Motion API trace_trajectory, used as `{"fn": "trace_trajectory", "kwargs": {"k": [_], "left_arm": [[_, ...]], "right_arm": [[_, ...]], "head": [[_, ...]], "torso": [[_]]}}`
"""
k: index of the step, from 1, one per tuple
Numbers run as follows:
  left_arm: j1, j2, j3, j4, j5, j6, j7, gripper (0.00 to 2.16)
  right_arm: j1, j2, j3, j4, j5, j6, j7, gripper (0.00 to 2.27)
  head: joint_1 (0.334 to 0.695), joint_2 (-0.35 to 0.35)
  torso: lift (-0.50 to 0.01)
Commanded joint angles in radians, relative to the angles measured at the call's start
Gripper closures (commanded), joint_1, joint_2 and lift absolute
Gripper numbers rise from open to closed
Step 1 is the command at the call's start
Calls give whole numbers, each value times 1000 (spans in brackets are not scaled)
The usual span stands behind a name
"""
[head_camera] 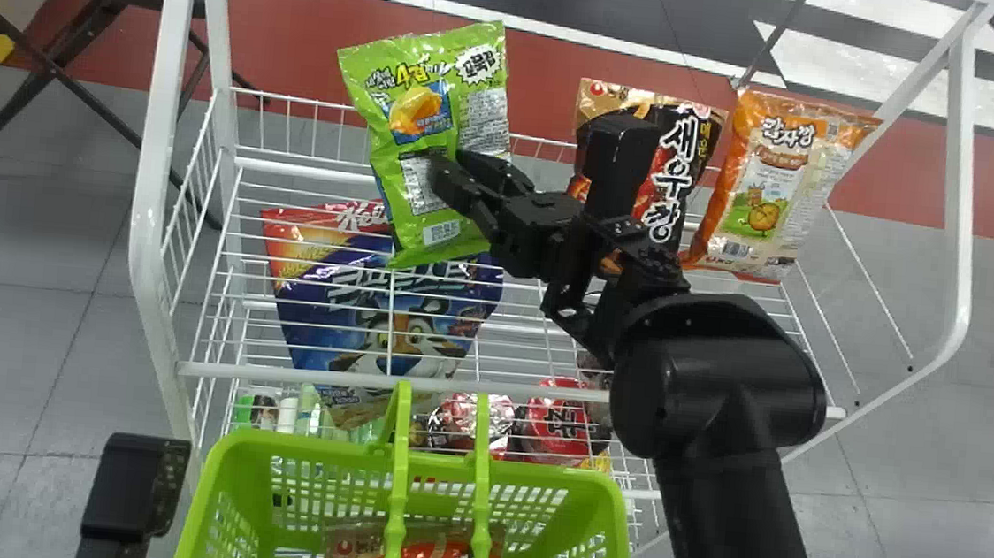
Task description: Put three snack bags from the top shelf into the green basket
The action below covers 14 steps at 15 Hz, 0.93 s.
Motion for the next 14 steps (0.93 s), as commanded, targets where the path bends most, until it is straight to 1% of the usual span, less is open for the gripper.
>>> {"fn": "trace_trajectory", "kwargs": {"k": [1,4,6,8,10,11,12,13,14], "left_arm": [[1,0,2,-1,0,7,2,1396],[7,2,8,-11,1,10,2,1396],[9,2,18,-9,4,10,-4,1396],[6,2,19,-8,6,7,-4,1396],[2,2,25,-6,6,10,-4,1396],[1,3,33,-8,10,10,-5,1396],[-2,3,41,-8,13,10,-5,1396],[-4,5,42,-8,15,10,-5,1396],[-5,5,41,-8,13,10,-5,1396]], "right_arm": [[1,-8,-7,-13,-19,8,-8,2250],[49,-20,-36,-111,-62,60,-11,2250],[101,-32,-49,-236,-81,146,-8,2250],[147,-52,-92,-399,-113,302,9,2250],[196,-69,-168,-580,-176,511,13,2250],[230,-74,-223,-678,-216,618,12,2250],[262,-83,-287,-766,-260,723,9,2250],[285,-100,-352,-833,-317,839,6,2250],[319,-109,-439,-901,-386,931,1,2250]], "head": [[695,-263],[695,-274],[695,-277],[695,-285],[695,-296],[695,-306],[695,-317],[695,-350],[695,-350]], "torso": [[-45],[-45],[-45],[-45],[-45],[-45],[-45],[-45],[-45]]}}
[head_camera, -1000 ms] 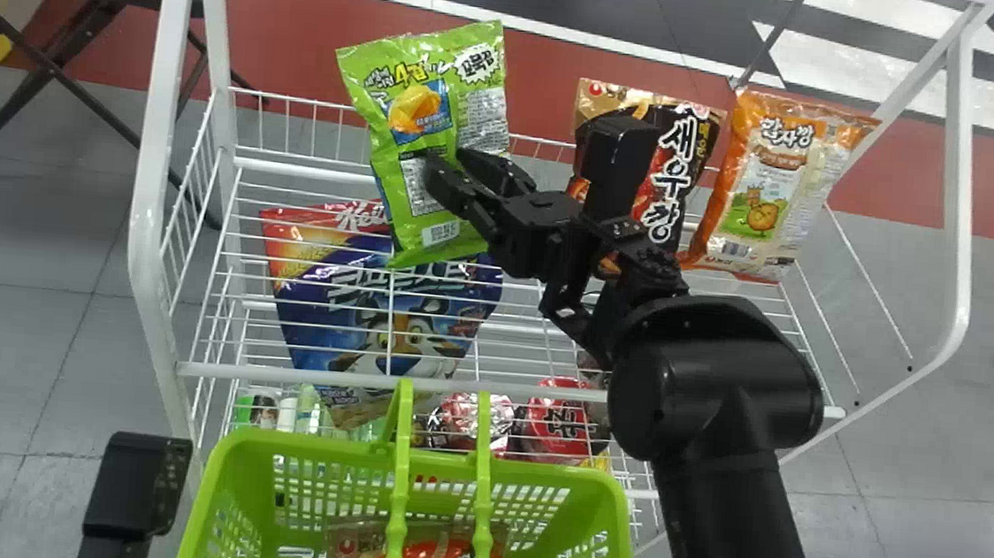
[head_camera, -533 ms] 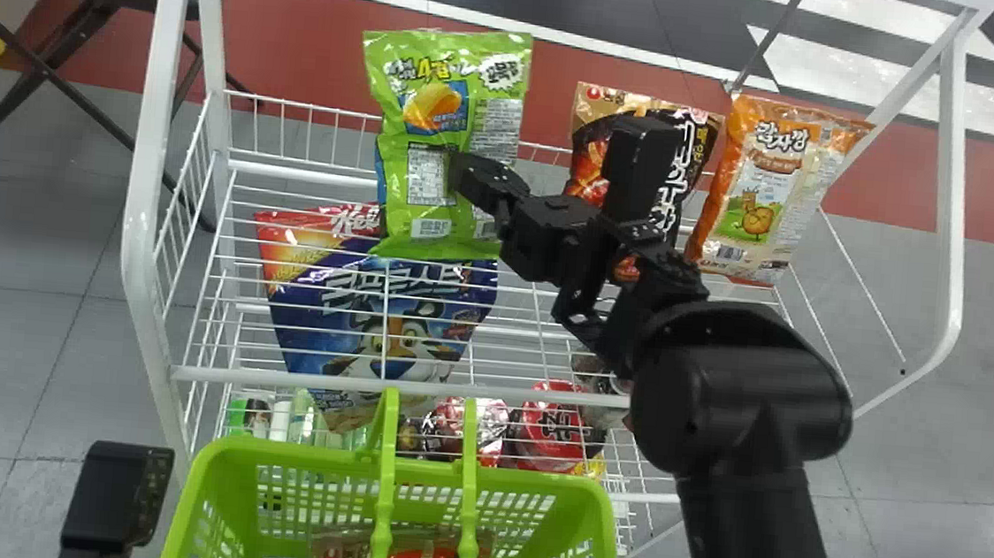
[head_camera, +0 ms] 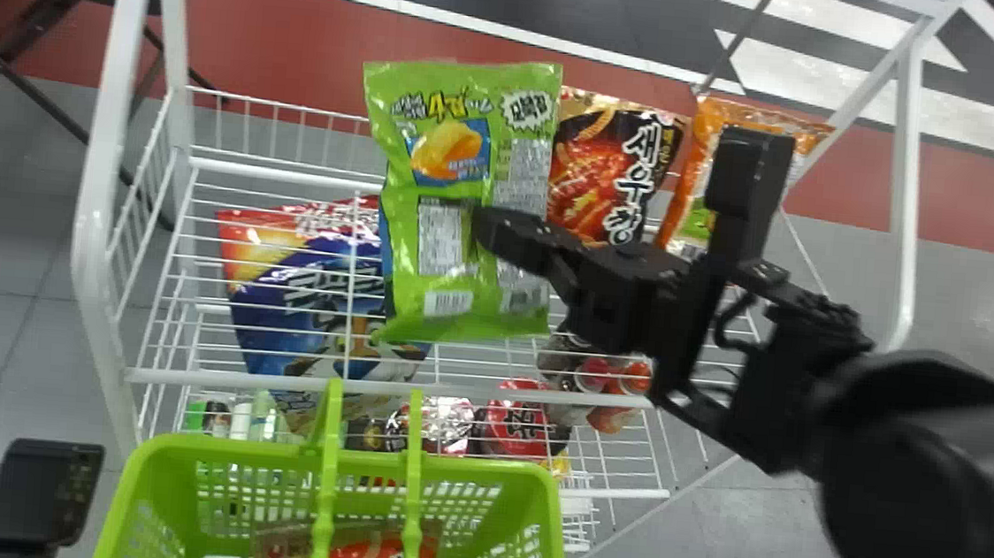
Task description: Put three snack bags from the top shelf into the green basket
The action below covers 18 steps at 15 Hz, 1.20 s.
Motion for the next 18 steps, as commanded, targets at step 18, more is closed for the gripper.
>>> {"fn": "trace_trajectory", "kwargs": {"k": [18], "left_arm": [[-15,-7,-13,18,2,-21,-1,1396]], "right_arm": [[413,0,-534,-261,-574,228,-48,2253]], "head": [[695,-350]], "torso": [[-45]]}}
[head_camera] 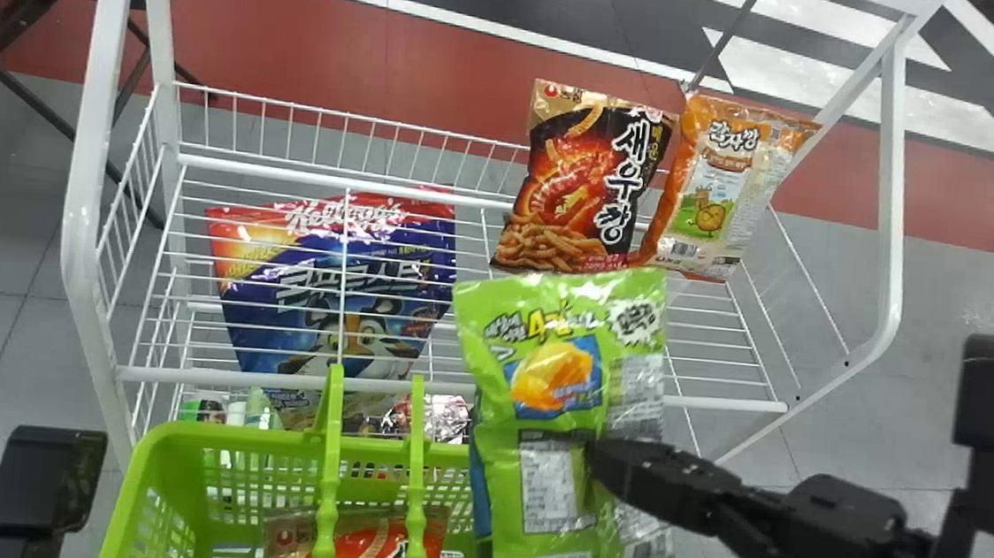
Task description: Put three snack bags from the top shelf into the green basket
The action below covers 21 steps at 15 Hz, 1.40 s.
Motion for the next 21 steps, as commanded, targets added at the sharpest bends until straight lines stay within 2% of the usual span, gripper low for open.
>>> {"fn": "trace_trajectory", "kwargs": {"k": [1,8,12,15,18,19,21], "left_arm": [[0,-2,0,0,0,-4,0,1396],[0,-2,-9,-6,-3,-1,0,1396],[2,0,-9,-8,-3,-1,0,1396],[2,0,-9,-8,-3,-1,0,1396],[0,0,-11,-8,-5,-1,1,1396],[0,0,-11,-8,-5,-1,1,1396],[0,1,-9,-8,-3,-1,0,1396]], "right_arm": [[36,2,52,7,11,5,-15,2253],[122,-4,321,84,140,5,-39,2253],[122,-47,456,157,256,5,-72,2253],[111,-74,515,215,298,5,-81,2253],[102,-75,554,222,355,5,-104,2240],[101,-75,554,222,375,5,-113,1949],[101,-84,540,199,445,5,-128,26]], "head": [[695,-350],[695,-350],[695,-350],[695,-350],[695,-350],[695,-350],[695,-350]], "torso": [[-45],[-45],[-45],[-45],[-45],[-45],[-45]]}}
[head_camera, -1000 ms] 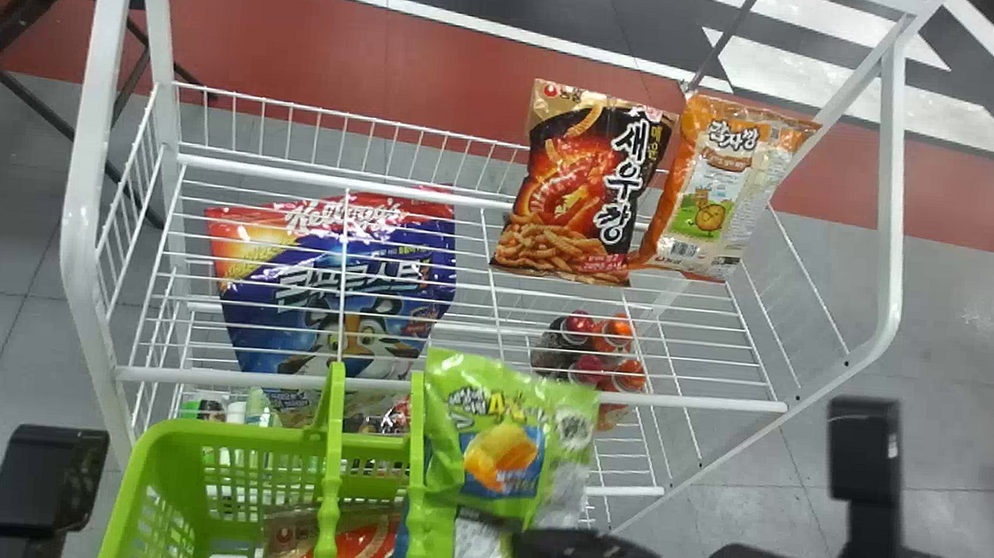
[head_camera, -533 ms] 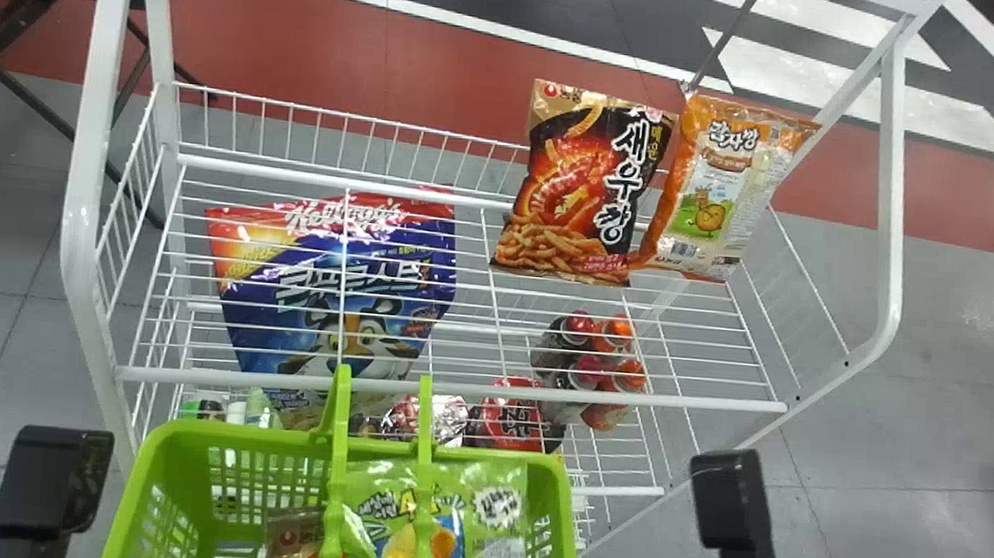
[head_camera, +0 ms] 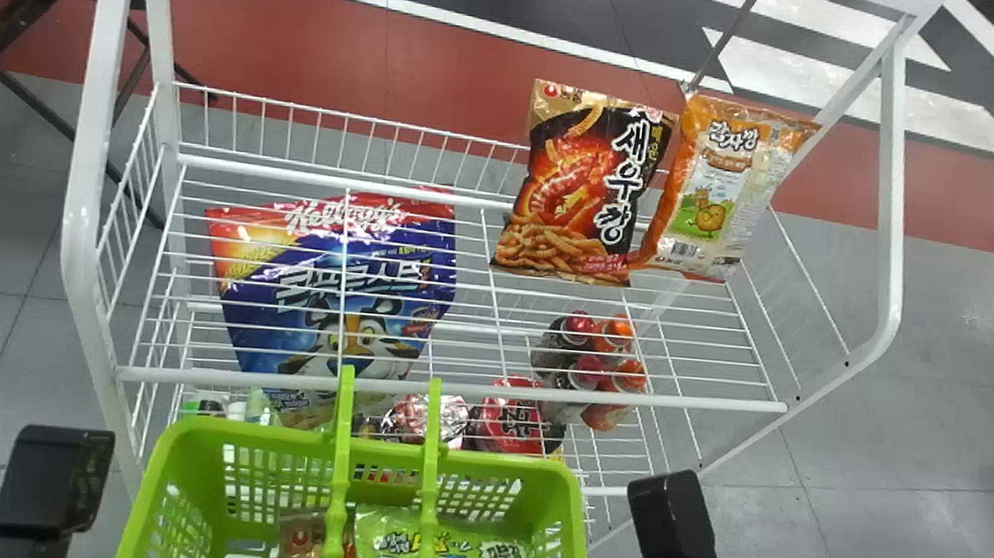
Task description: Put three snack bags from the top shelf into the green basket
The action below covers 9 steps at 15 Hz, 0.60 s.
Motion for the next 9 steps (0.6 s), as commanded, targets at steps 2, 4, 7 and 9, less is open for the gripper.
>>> {"fn": "trace_trajectory", "kwargs": {"k": [2,4,7,9], "left_arm": [[0,2,1,2,1,-1,-1,1396],[0,-1,1,2,3,-1,-1,1396],[3,-1,3,2,3,-1,-4,1396],[5,-1,6,2,3,-4,-5,1396]], "right_arm": [[0,-13,-30,-35,72,5,12,-2],[0,-6,-66,-41,67,5,78,16],[-3,26,-112,-43,67,5,145,43],[-19,44,-124,-21,67,5,205,53]], "head": [[695,-350],[695,-350],[695,-350],[695,-350]], "torso": [[-45],[-45],[-45],[-45]]}}
